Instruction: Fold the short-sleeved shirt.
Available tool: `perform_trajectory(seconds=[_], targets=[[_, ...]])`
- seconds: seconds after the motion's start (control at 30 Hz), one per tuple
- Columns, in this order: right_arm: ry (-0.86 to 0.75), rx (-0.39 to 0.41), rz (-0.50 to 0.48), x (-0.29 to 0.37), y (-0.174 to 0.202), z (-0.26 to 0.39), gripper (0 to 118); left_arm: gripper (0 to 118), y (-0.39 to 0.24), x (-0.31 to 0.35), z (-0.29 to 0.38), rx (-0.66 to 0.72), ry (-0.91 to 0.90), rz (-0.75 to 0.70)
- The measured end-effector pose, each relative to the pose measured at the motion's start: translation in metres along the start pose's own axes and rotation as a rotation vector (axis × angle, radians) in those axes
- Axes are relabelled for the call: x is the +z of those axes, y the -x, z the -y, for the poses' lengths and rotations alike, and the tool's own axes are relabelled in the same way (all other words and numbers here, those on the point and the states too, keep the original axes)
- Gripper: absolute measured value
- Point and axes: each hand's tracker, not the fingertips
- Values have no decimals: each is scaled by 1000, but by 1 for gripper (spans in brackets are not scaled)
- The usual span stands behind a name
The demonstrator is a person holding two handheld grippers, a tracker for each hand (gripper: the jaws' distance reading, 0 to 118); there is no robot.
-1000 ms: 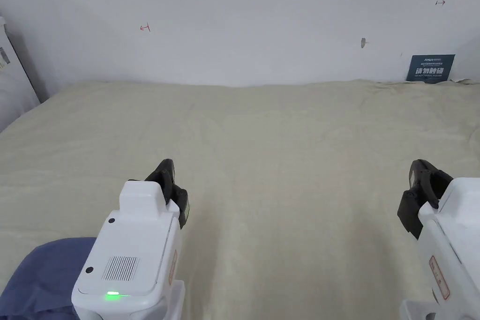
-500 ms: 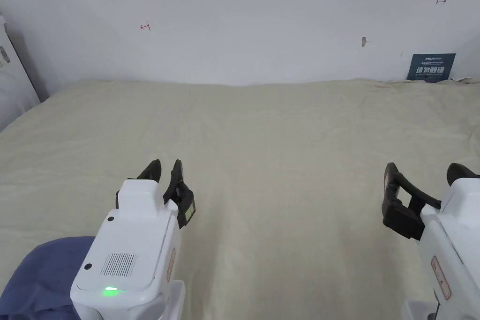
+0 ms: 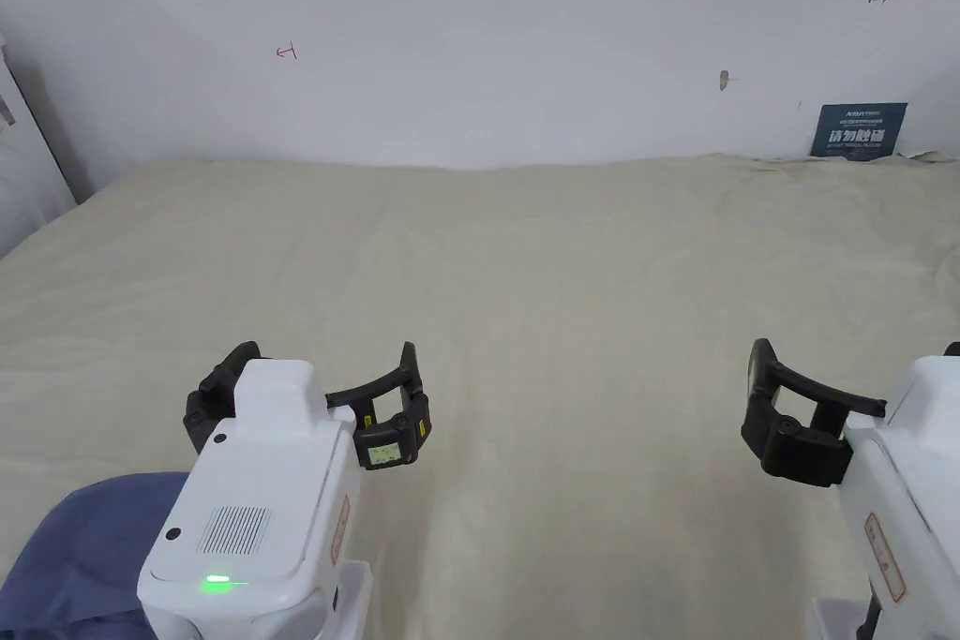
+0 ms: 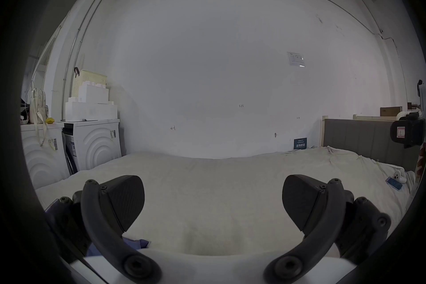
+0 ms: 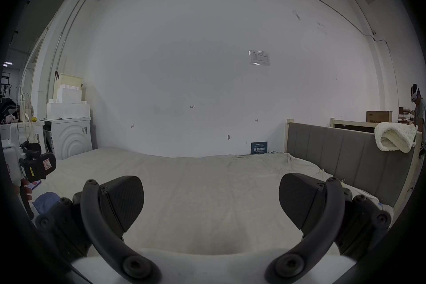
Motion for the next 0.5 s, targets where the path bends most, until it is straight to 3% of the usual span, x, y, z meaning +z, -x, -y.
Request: perform_trajectory(seconds=[0.5], targets=[[-4, -1, -4, 0, 1, 0, 116, 118, 0, 1, -2, -14, -6, -6]])
